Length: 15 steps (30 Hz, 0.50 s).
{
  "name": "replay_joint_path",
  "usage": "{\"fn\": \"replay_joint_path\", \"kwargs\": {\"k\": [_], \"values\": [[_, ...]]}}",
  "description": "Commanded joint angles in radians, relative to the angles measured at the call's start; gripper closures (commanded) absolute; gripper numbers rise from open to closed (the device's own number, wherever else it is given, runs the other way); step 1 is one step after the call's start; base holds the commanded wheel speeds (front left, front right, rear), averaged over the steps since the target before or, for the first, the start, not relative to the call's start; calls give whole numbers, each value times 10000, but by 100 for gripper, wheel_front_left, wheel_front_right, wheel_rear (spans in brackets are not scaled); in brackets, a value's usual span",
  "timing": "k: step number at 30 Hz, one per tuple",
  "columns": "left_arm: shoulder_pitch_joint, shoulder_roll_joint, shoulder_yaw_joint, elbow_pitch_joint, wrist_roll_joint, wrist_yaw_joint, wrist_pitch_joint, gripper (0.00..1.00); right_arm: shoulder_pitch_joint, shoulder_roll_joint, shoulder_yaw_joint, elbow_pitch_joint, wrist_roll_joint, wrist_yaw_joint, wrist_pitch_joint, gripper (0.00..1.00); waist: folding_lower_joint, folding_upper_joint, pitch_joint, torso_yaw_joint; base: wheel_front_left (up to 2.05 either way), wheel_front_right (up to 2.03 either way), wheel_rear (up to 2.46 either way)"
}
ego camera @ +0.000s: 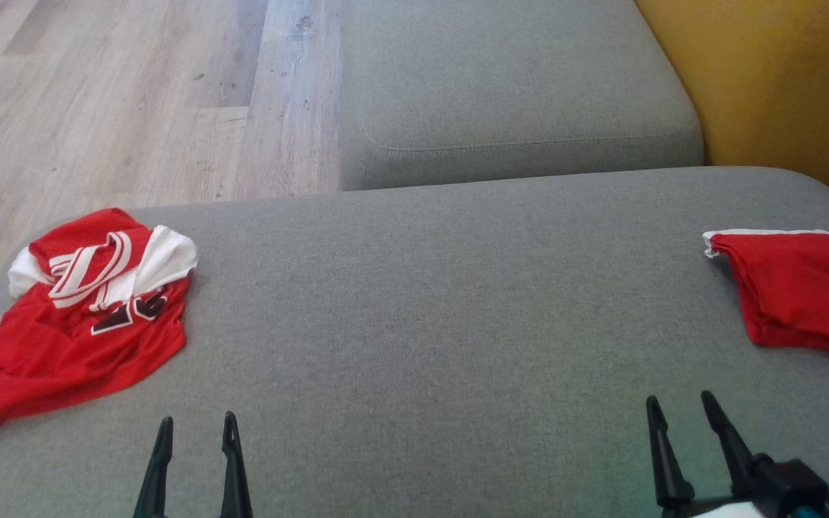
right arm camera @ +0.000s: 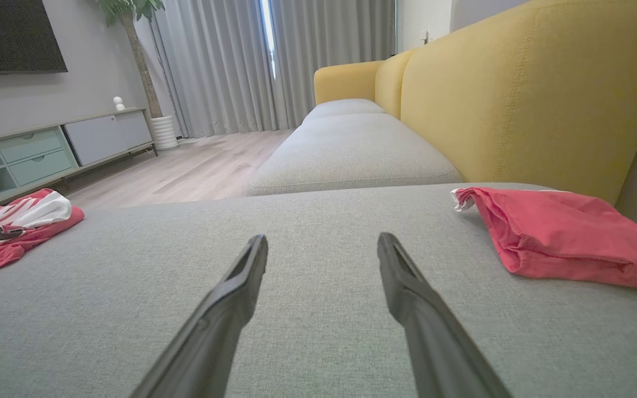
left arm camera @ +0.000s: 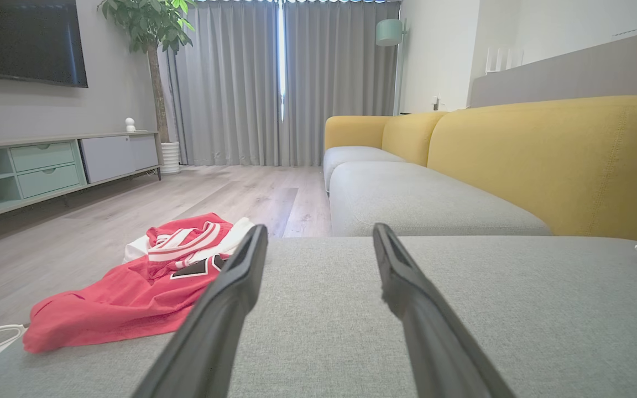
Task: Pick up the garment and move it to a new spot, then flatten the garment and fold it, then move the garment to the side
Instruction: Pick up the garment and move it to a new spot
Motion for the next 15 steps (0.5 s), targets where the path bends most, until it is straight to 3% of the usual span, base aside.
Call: {"fn": "replay_joint_path", "kwargs": {"k": [1,7,15], "values": [[-396,-55,343,-286,105,21,-51,0,-230,-54,310,-323,106,65,-108,0,0,-1,7,3,0,0,0],[-430,-55,334,-189,84,-5,-51,0,-158,-53,310,-279,136,65,-108,0,0,-1,9,426,0,0,0],[-415,-55,479,-166,193,-23,-51,0,-89,-53,478,-365,267,65,-108,0,0,-1,111,1986,0,0,0]]}}
